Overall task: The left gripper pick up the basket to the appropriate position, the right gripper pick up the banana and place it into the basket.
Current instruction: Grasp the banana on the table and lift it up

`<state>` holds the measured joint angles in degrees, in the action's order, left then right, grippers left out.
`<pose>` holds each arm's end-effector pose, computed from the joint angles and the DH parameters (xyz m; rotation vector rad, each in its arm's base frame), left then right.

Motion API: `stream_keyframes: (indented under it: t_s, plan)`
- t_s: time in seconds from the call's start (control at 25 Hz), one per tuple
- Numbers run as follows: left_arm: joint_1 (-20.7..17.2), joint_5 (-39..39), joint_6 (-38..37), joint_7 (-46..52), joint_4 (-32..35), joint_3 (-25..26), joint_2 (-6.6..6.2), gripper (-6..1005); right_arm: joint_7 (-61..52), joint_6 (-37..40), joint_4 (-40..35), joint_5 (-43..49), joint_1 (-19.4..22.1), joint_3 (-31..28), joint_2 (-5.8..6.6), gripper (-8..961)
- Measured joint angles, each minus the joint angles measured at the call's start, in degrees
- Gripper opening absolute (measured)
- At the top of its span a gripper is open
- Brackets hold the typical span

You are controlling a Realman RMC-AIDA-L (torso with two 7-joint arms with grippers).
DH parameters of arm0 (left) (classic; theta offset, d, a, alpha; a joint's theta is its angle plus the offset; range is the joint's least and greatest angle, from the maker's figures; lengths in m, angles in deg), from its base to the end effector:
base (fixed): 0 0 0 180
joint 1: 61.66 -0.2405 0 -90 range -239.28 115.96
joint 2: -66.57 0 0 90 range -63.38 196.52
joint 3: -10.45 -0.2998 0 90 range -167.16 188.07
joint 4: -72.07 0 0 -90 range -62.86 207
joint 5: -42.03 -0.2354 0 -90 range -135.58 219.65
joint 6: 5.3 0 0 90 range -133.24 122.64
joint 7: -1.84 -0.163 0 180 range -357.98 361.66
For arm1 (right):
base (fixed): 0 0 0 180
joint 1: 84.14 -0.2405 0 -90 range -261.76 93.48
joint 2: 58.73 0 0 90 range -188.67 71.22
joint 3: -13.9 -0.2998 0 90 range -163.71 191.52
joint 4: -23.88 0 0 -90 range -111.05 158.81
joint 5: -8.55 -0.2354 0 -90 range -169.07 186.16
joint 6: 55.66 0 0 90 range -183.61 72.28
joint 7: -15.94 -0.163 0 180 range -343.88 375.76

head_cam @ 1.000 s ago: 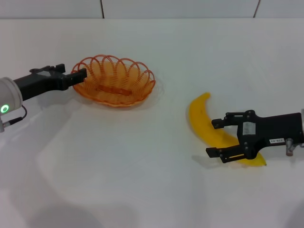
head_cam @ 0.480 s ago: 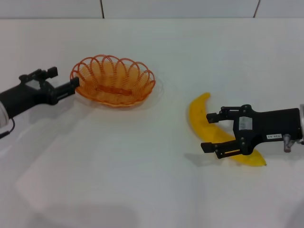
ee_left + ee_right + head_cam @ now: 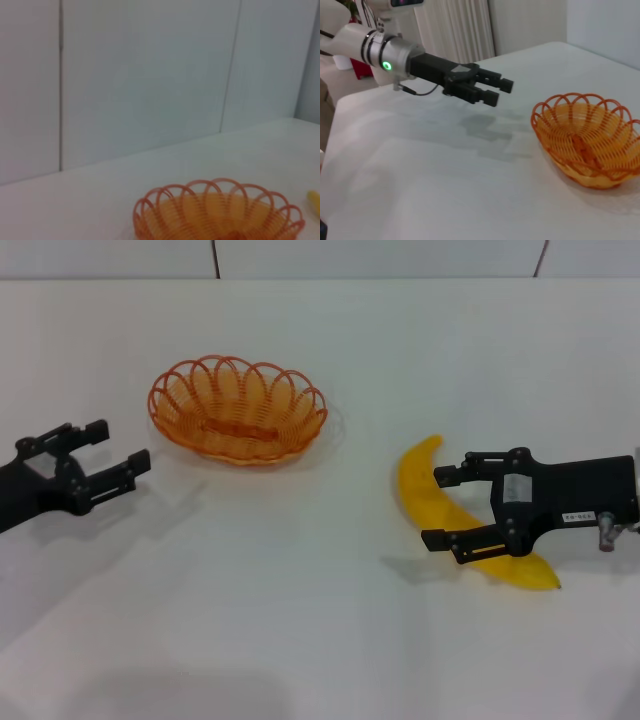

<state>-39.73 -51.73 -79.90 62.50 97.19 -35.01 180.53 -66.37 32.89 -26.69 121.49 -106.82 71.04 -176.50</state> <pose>-0.3884 0.3587 -0.0178 -2.3601 -0.6265 -0.6359 0.3103 0.3496 -0.0350 -2.8815 0.4710 0.4206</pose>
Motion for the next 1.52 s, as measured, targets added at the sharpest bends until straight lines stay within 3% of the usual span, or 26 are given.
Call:
stream_keyframes:
  t_s: [0.28,0.44,0.64,0.92,1.52]
  plan:
    - [-0.75,-0.67,-0.41,-0.24,0.01,-0.06,-0.40,770,-12.75,-8.82,-17.73,-1.16,7.72,15.49,0.25,879]
    - [-0.70,-0.80,-0.44,-0.36,0.01,-0.06,-0.38,770,-20.46,-11.71,-23.18,5.08,8.33,19.91,0.41,879]
    - [-0.44,-0.89,-0.29,-0.45,0.00,-0.06,-0.32,770,-29.21,-14.08,-24.29,13.79,6.17,24.02,0.46,879]
    - [-0.26,-0.98,-0.06,-0.50,-0.05,-0.06,-0.21,770,-33.72,-14.21,-24.52,18.85,4.31,26.05,0.45,879]
    - [0.16,-0.98,-0.09,-0.62,-0.08,-0.06,0.01,770,-35.00,-15.24,-21.49,21.33,1.59,27.75,0.44,878]
